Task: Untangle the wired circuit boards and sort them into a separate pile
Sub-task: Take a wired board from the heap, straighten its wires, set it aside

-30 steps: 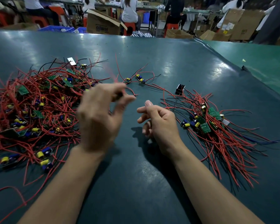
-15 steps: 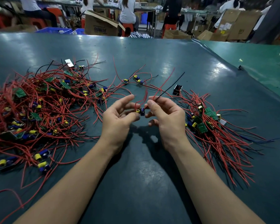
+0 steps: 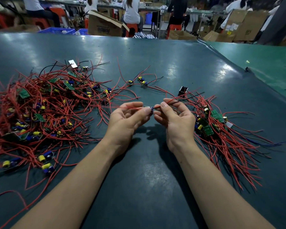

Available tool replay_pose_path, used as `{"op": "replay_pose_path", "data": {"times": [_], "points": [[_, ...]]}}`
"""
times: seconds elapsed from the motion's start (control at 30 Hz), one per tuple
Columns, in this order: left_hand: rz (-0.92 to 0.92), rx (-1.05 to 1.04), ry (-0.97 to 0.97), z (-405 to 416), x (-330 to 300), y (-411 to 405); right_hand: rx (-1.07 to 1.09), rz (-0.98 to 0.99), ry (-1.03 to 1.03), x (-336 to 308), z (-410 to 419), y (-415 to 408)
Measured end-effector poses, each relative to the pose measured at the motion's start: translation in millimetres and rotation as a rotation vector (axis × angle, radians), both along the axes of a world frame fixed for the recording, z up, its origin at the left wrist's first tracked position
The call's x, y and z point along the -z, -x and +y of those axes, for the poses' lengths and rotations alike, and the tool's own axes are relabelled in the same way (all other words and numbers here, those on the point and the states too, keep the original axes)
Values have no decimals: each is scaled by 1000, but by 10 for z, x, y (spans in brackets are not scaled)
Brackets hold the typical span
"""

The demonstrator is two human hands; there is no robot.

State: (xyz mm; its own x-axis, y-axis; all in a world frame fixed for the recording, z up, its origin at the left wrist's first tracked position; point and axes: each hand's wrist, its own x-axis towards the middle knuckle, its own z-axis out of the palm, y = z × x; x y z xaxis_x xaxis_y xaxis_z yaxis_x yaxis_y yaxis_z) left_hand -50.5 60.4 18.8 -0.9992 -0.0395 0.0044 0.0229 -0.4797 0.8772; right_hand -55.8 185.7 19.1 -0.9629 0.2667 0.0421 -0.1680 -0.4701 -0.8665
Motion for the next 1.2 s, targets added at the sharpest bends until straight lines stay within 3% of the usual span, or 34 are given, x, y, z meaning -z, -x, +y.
{"op": "replay_pose_path", "data": {"times": [0.27, 0.43, 0.73, 0.9, 1.2], "points": [[7, -34, 59, -22, 10, 8, -196, -88, -62, 1, -31, 0], [52, -166, 210, 52, 25, 8, 1, -77, -139, 28, -56, 15], [82, -223, 187, 24, 11, 27, 307, 78, -260, 30, 3, 66], [30, -244, 142, 1, 10, 48, 437, 113, -132, 1, 119, 109], [-32, -179, 60, 4, -29, 23, 337, -4, 201, -31, 120, 97]]}}
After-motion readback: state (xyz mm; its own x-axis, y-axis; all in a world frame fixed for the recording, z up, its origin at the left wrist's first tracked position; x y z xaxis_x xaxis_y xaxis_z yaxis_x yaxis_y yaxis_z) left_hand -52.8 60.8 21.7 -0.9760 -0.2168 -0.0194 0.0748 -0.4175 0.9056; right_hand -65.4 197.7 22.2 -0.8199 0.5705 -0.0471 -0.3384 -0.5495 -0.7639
